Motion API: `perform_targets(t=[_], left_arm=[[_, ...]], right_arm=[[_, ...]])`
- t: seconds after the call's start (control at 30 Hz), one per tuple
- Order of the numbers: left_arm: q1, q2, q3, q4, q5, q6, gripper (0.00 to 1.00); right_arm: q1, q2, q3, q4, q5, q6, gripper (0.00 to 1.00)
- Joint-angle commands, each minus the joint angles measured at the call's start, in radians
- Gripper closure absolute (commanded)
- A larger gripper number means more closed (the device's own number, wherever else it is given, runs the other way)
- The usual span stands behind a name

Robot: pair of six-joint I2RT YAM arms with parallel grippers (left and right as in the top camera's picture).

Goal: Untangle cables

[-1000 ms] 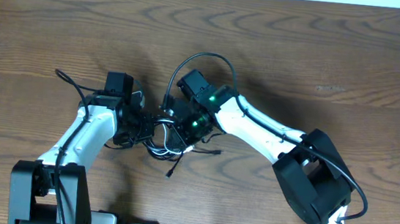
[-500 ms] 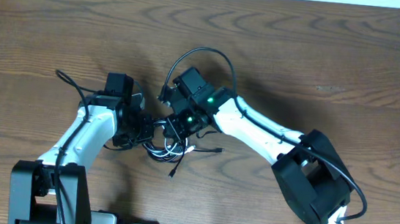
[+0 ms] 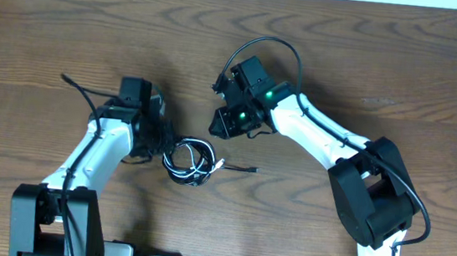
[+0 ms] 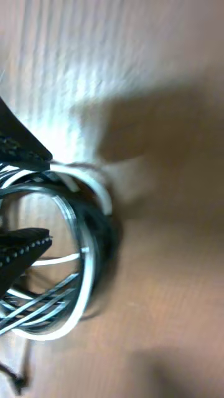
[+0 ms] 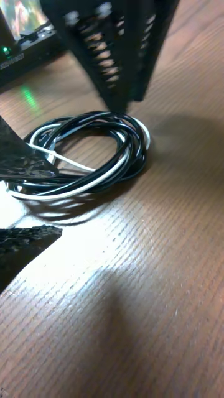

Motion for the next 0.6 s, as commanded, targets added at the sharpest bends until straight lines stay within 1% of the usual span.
perform_targets(t=[0.0,0.37,0.53,0.57], left_arm=[[0.002,0.018,0.021,0.003,-0.063,-0.024,0.66],[0.002,0.114,0.007,0.023,-0.028,-0.024,0.66],[0.002,0.117,0.007,0.027,-0.034,-0.024,0.72],[0.002,0.117,0.007,0.027,-0.042,-0.024,0.76]], right_arm=[[0.006,0.006,-0.005,-0.004,-0.007,0.005,0.78],[0.007,0.006,-0.005,-0.004,0.005,0.004,0.77],[0.007,0.006,-0.005,-0.009,0.005,0.004,0.77],[0.007,0.006,-0.005,-0.013,0.005,0.005,0.77]])
